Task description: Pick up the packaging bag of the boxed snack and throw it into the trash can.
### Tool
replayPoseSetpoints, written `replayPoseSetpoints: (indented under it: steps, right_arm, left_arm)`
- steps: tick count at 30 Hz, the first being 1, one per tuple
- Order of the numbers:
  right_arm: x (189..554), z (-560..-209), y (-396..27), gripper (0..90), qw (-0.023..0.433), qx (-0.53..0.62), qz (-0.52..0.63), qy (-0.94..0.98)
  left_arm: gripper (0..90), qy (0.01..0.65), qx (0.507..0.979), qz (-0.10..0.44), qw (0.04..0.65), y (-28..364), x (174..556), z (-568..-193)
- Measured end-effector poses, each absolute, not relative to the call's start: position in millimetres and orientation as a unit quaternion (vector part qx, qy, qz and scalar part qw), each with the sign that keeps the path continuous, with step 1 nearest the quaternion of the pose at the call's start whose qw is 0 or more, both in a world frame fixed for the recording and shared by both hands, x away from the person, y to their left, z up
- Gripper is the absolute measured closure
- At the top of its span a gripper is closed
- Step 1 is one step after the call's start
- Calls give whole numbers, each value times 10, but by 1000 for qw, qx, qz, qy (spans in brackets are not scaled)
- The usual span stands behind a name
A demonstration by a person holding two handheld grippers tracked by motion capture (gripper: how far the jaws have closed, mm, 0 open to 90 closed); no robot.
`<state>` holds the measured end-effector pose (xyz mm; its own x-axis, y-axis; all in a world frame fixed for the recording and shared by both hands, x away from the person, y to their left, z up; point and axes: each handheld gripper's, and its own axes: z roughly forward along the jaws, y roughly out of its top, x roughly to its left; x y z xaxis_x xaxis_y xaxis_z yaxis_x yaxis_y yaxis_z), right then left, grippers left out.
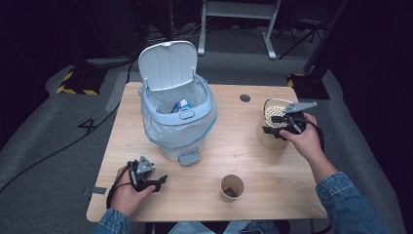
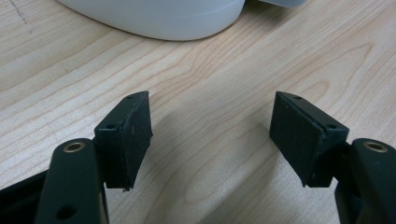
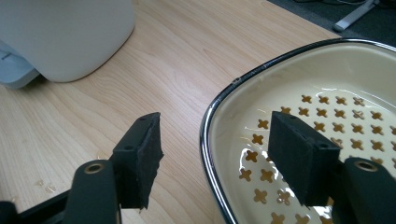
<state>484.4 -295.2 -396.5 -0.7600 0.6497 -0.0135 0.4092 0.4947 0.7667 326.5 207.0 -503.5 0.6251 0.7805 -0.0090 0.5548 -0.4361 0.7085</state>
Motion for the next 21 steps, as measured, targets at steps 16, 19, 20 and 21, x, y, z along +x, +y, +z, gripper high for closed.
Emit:
replayPoseSetpoints:
  steps: [16,19,20,21]
  right_arm:
    - [4682,-4020,-2743,467,68,259,437,859]
    - [4565,-4024,-2651,445,59,246,440,862]
    - [4524,-4026,-2617,437,57,240,440,863]
    - [4484,-4028,-2582,432,56,232,441,865]
  left_arm:
    - [297,405,831,158,348,2069,3248,-5035]
    - [296,405,831,159,348,2068,3248,-5035]
    - [296,405,831,159,348,2069,3248,-5035]
    - [296,405,831,159,348,2069,3248,-5035]
